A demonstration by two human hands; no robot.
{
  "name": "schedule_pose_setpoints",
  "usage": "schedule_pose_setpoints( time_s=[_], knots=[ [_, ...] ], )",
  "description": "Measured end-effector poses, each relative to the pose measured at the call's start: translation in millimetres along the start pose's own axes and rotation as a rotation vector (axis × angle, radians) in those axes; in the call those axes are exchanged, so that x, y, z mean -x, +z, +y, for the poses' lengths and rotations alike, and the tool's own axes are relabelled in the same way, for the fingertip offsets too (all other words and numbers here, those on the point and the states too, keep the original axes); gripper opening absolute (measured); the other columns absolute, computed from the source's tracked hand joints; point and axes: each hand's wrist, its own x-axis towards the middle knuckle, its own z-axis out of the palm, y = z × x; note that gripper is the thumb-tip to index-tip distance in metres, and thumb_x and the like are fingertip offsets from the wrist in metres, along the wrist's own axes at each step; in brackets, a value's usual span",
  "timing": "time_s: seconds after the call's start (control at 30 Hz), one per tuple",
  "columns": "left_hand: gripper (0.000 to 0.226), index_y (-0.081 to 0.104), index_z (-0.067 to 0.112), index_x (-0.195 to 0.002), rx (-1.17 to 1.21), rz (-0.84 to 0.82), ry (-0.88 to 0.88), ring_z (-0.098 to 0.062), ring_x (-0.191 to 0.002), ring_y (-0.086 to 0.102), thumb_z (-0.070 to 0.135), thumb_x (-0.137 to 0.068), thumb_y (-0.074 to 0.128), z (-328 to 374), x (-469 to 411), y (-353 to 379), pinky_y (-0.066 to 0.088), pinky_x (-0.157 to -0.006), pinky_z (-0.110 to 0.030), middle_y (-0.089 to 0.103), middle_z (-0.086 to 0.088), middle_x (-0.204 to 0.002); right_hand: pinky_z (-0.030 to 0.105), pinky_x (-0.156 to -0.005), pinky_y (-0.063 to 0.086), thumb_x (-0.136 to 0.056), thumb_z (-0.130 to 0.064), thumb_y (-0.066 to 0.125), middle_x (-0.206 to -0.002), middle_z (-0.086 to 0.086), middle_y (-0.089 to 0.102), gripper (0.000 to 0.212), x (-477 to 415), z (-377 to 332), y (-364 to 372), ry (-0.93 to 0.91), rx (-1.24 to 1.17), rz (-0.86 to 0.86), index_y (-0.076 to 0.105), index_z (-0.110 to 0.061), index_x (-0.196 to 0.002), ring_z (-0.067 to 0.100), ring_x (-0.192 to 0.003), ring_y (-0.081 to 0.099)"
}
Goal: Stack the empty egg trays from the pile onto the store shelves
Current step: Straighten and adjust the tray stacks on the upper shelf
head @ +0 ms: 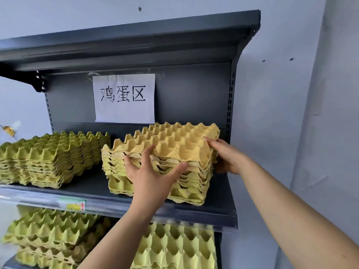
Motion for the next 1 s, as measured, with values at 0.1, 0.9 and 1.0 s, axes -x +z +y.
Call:
schedule_pose_setpoints(
  time_s=[0.1, 0.9, 1.0],
  knots=[
    [0.094, 0.041, 0.046, -0.129, 0.035, 0.036, -0.005, -0.04, -0.143, 0.018, 0.074, -0.046, 0.075, 6.1, -3.4, -0.3, 0.031, -0.109, -0.045, -0.015, 0.001, -0.158, 0.046, -0.086, 0.052, -0.061, -0.065, 0.073, -0.119, -0.003, 0.06, 0.08, -1.8, 2.0, 3.1, -0.046, -0.045, 0.028, 0.046, -0.034, -0.13, 0.023, -0.104, 0.058],
    [0.115, 0.051, 0.026, -0.125, 0.374, -0.227, 0.077, -0.024, -0.108, 0.059, 0.087, -0.029, 0.072, -30.8, -73.7, -88.3, 0.047, -0.076, -0.045, 0.063, 0.0, -0.112, 0.047, -0.073, 0.059, -0.043, -0.034, 0.096, -0.147, -0.002, 0.035, 0.134, 86.2, 11.0, 49.7, -0.1, -0.252, 0.173, 0.008, -0.046, -0.143, 0.026, -0.113, 0.057],
    [0.108, 0.05, 0.025, -0.126, 0.392, -0.263, 0.061, -0.032, -0.116, 0.057, 0.083, -0.038, 0.073, -39.1, -84.0, -92.8, 0.048, -0.079, -0.045, 0.06, -0.003, -0.121, 0.047, -0.077, 0.058, -0.055, -0.026, 0.093, -0.156, -0.001, 0.02, 0.133, 90.0, 16.7, 66.4, -0.084, -0.258, 0.193, -0.002, -0.045, -0.146, 0.029, -0.122, 0.052]
  ],
)
